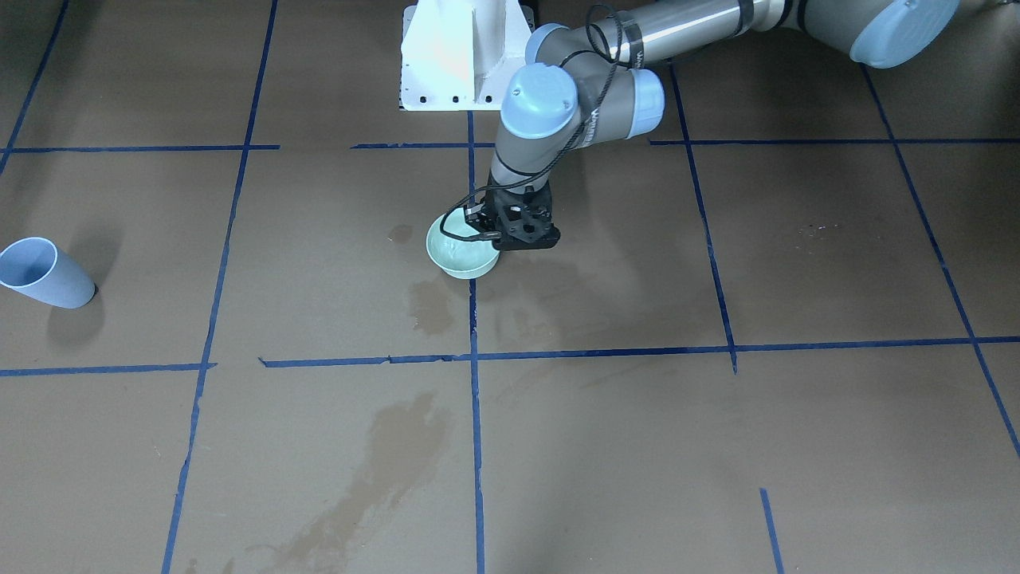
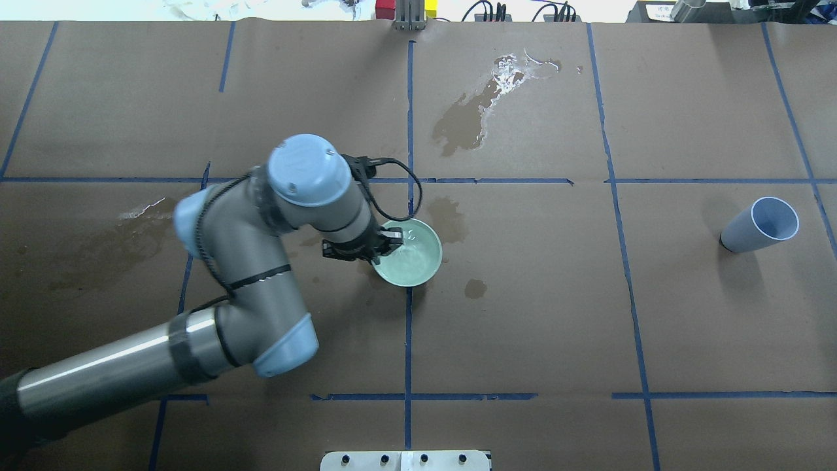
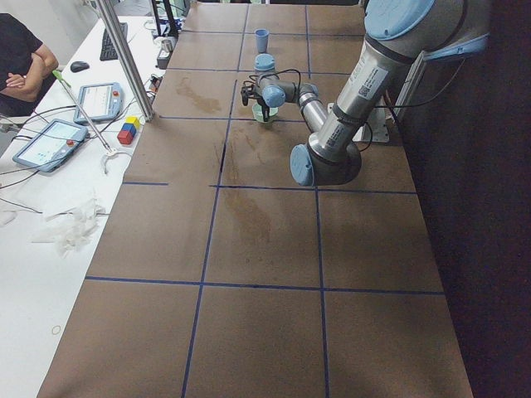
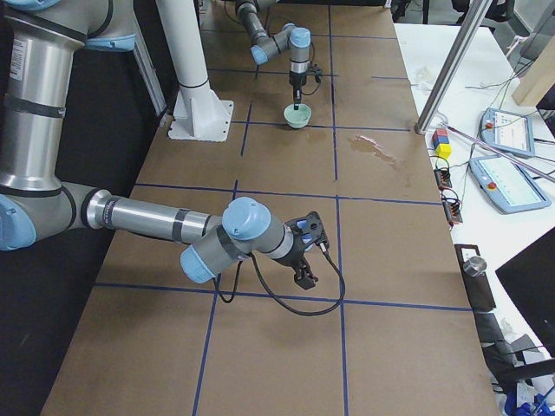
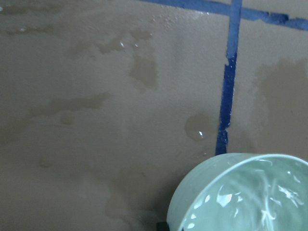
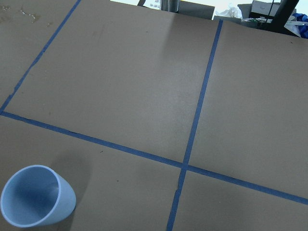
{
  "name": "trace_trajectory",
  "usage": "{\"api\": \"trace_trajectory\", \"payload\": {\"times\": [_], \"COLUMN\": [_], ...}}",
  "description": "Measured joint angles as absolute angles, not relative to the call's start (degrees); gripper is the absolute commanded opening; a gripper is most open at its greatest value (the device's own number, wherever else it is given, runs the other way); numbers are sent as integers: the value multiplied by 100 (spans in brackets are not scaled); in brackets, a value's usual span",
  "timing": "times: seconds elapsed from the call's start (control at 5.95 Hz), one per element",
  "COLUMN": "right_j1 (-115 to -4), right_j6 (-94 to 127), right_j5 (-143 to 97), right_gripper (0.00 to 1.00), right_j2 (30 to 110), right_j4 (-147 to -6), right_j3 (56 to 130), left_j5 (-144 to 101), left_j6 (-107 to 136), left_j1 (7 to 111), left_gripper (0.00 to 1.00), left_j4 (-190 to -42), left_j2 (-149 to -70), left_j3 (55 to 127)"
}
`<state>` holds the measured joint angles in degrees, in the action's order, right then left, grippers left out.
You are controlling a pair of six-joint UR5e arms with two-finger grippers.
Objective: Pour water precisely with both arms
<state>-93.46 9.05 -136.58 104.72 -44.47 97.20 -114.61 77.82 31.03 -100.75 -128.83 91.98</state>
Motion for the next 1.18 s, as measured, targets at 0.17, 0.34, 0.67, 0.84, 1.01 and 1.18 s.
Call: {"api": "trace_trajectory", "payload": {"times": [0.17,0.34,0.67,0.84,1.01,1.18], "right_j1": [-9347,-9349,-9358,-9367,-9370,-9370], "right_j6": [905,905,905,905,905,905], "right_j5": [-13658,-13658,-13658,-13658,-13658,-13658], "right_gripper": [100,100,100,100,100,100], "right_j2": [10466,10462,10461,10469,10473,10479], "right_j4": [-4447,-4447,-4447,-4447,-4447,-4447], "right_j3": [9720,9721,9727,9742,9758,9761], "left_j5": [-11767,-12153,-12957,-13233,-13451,-13612], "left_j6": [7760,7729,7373,7120,6764,6235], "left_j1": [3317,3602,4204,4461,4710,4975], "left_gripper": [0,0,0,0,0,0], "left_j4": [-10098,-10157,-10653,-11117,-11448,-11584], "left_j2": [-12445,-12070,-11338,-10889,-10499,-10153], "left_j3": [9643,9926,10073,10064,10037,9996]}}
